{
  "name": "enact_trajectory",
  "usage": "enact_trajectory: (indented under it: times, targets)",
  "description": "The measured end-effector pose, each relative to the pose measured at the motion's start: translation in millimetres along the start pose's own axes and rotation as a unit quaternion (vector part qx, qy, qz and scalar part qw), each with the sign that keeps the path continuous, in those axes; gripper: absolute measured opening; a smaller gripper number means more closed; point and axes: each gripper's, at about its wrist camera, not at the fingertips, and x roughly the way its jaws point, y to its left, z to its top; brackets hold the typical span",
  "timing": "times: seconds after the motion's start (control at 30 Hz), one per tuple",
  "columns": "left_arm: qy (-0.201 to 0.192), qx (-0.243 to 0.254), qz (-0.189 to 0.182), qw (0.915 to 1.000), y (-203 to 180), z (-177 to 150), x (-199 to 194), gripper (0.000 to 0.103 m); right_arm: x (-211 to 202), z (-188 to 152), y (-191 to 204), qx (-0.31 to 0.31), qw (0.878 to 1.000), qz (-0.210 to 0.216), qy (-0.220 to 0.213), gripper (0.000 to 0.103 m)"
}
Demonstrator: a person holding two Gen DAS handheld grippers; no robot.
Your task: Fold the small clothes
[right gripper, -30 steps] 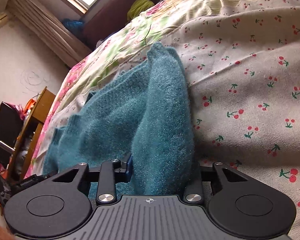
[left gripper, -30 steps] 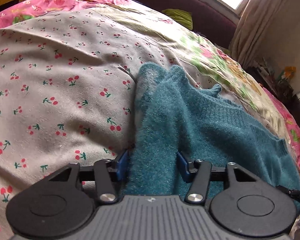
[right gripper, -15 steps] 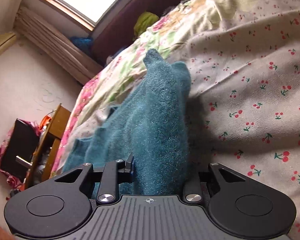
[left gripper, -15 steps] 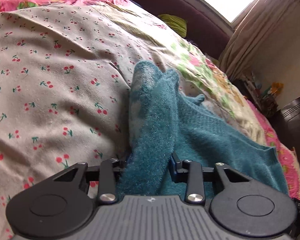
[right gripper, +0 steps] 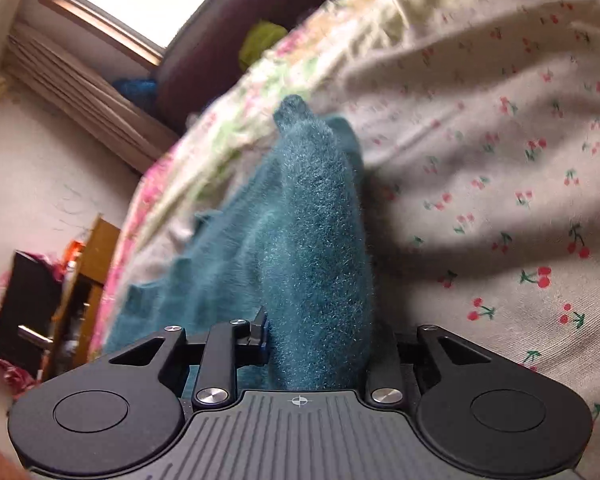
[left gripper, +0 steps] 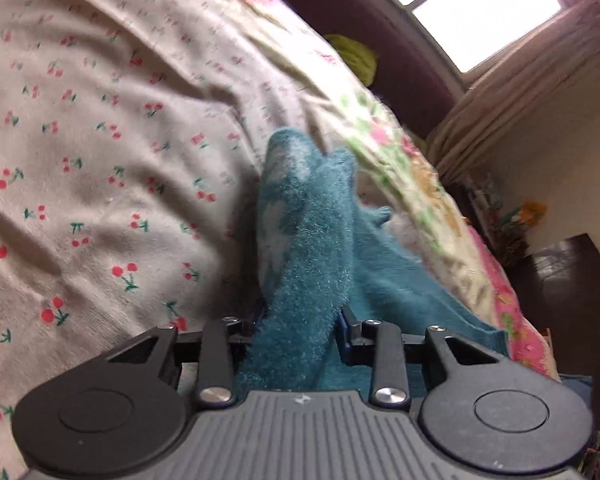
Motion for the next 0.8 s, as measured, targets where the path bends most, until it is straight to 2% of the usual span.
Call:
enact_trajectory:
  times: [0.1,0.2,0.3,0.37,0.43,0.47,0.53,0.6,0.63,0.7,0.8]
  targets:
    - [0.004,0.001,-0.019,0.9998,-10,-7,-26,0.042,-29,-11,16,-0.021,1.0,0.013,0.012,0.026]
    - [0.017,-0.012,-0.02,0.9996,-6,-35,-54,0.042,-50,-35,12,-0.024,0.999,0.001,0.037,0.026]
    - [0.021,-0.02,0.014,0.9995,13,-66,-67,0.043,-40,-60,-14,-0.011,0.996,-0.059,0.06,0.027]
    - [0.019,-0.023,0.056,0.998,29,-79,-63,0.048,-27,-69,-31,0.015,0.994,-0.082,0.066,0.036]
    - [0.011,-0.052,0.049,0.9974,39,-82,-62,0.054,-28,-68,-24,0.006,0.994,-0.088,0.058,0.041]
    - [0.004,-0.05,0.05,0.9975,37,-80,-66,0.054,-33,-66,-15,-0.013,0.994,-0.096,0.05,0.042]
    - [-0.026,-0.007,0.072,0.997,23,-78,-78,0.054,-52,-63,2,-0.058,0.991,-0.118,0.02,0.043]
    - [-0.059,0.044,0.097,0.9926,7,-76,-91,0.055,-67,-60,11,-0.087,0.987,-0.132,-0.011,0.046]
    - [-0.073,0.062,0.101,0.9903,1,-76,-97,0.056,-72,-58,16,-0.102,0.985,-0.139,-0.025,0.051]
    - [-0.094,0.092,0.1,0.9863,-11,-74,-106,0.057,-71,-51,24,-0.132,0.98,-0.144,-0.041,0.055]
    - [-0.112,0.138,0.097,0.9793,-31,-70,-109,0.061,-52,-38,34,-0.163,0.974,-0.15,-0.051,0.055]
